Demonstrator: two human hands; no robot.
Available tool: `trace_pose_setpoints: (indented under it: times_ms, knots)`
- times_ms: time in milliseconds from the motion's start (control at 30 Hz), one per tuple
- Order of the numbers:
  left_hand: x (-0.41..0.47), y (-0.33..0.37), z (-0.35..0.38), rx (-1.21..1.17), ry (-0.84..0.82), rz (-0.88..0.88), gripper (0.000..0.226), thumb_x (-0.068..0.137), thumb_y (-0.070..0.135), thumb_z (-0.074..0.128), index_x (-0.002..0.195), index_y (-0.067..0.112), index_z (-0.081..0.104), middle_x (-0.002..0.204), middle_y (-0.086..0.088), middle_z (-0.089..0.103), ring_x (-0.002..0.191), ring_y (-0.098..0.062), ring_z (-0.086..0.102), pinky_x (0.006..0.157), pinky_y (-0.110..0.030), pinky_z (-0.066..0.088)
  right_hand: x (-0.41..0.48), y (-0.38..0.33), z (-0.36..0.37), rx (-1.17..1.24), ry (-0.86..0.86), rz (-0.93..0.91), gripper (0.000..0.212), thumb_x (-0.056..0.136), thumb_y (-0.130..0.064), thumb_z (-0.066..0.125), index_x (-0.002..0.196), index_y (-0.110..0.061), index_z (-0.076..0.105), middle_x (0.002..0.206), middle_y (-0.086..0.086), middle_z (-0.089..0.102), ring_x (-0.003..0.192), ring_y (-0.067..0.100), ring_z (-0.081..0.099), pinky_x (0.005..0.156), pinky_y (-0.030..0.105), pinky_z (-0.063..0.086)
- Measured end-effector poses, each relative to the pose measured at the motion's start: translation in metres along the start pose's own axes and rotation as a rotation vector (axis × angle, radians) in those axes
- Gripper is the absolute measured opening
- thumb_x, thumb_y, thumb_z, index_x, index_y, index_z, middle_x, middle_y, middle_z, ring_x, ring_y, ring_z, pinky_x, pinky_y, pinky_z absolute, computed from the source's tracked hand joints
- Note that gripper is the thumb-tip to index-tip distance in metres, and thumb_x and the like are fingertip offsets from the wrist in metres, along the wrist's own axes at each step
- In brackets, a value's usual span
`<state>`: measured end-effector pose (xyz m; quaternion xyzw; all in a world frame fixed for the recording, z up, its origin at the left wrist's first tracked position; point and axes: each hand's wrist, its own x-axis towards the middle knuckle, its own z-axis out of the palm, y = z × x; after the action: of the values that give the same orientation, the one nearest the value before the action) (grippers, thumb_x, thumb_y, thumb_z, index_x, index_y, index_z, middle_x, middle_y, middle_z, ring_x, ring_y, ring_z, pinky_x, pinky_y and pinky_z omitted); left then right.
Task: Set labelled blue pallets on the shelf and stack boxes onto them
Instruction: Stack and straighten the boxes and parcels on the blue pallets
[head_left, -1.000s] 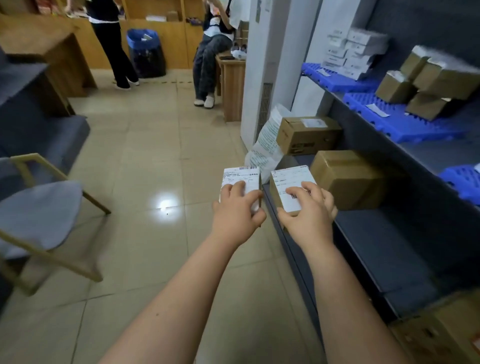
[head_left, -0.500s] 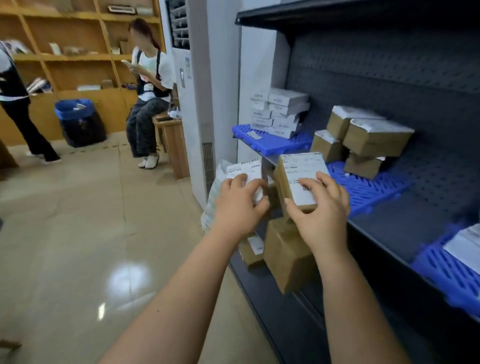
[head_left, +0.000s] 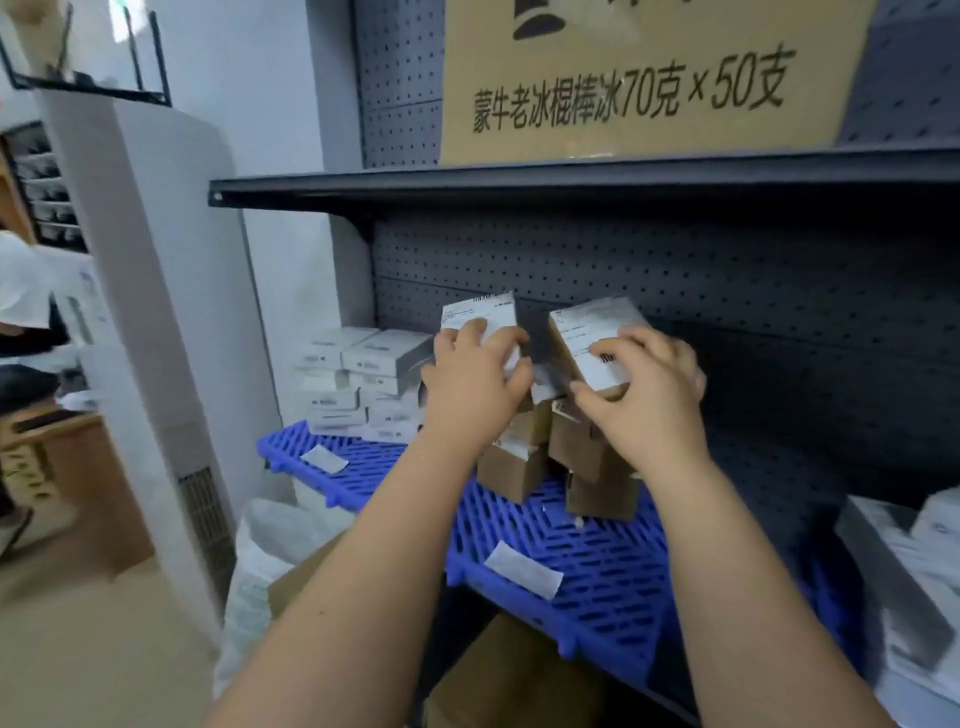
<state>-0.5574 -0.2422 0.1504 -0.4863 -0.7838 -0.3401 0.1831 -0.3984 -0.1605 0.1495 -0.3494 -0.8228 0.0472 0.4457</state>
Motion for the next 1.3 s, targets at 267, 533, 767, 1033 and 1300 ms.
trace_pose_setpoints:
  times_ms: [267, 533, 767, 1033, 1300]
  knots:
    - [0.089, 0.002, 0.046, 0.009, -0.282, 0.212, 0.039, 0.096, 0.049, 0.04, 0.133, 0.041, 0.049, 0.139, -0.005, 0.045, 0.126, -0.034, 0.031, 0.094, -0.048, 0.034, 0.055, 0.002, 0.037, -0.179, -0.029, 0.329, 0.043, 0.077, -0.043, 0.069, 0.117, -0.029, 0.062, 0.133, -0.002, 0.051, 0.12, 0.034, 0.042, 0.094, 0.039, 0.031]
    - [0.114, -0.015, 0.065, -0.018, -0.291, 0.41, 0.043, 0.097, 0.053, 0.038, 0.138, 0.042, 0.042, 0.143, 0.001, 0.046, 0.131, -0.033, 0.031, 0.095, -0.049, 0.034, 0.068, -0.004, 0.059, -0.24, -0.013, 0.496, 0.04, 0.083, -0.053, 0.059, 0.119, -0.037, 0.058, 0.13, -0.002, 0.057, 0.119, 0.034, 0.047, 0.098, 0.043, 0.036]
    - [0.116, -0.028, 0.038, -0.123, -0.326, 0.432, 0.048, 0.095, 0.049, 0.044, 0.141, 0.045, 0.037, 0.147, 0.002, 0.041, 0.13, -0.034, 0.029, 0.098, -0.049, 0.032, 0.06, -0.033, 0.046, -0.41, -0.142, 0.434, 0.052, 0.086, -0.056, 0.054, 0.136, -0.044, 0.042, 0.149, -0.004, 0.037, 0.139, 0.034, 0.015, 0.114, 0.056, 0.007]
    - [0.094, -0.067, -0.016, -0.129, -0.226, 0.353, 0.049, 0.093, 0.043, 0.048, 0.141, 0.041, 0.039, 0.144, -0.001, 0.044, 0.128, -0.032, 0.031, 0.1, -0.049, 0.032, 0.047, -0.101, 0.053, -0.386, -0.149, 0.173, 0.058, 0.084, -0.049, 0.059, 0.138, -0.043, 0.039, 0.147, -0.009, 0.038, 0.138, 0.029, 0.017, 0.114, 0.055, 0.011]
    - [0.048, -0.166, -0.054, -0.009, -0.224, 0.159, 0.048, 0.092, 0.045, 0.05, 0.139, 0.039, 0.044, 0.14, 0.0, 0.047, 0.128, -0.03, 0.033, 0.097, -0.046, 0.038, 0.017, -0.163, 0.105, -0.233, -0.257, 0.069, 0.058, 0.085, -0.042, 0.062, 0.138, -0.041, 0.04, 0.146, -0.011, 0.039, 0.141, 0.027, 0.011, 0.113, 0.05, 0.012]
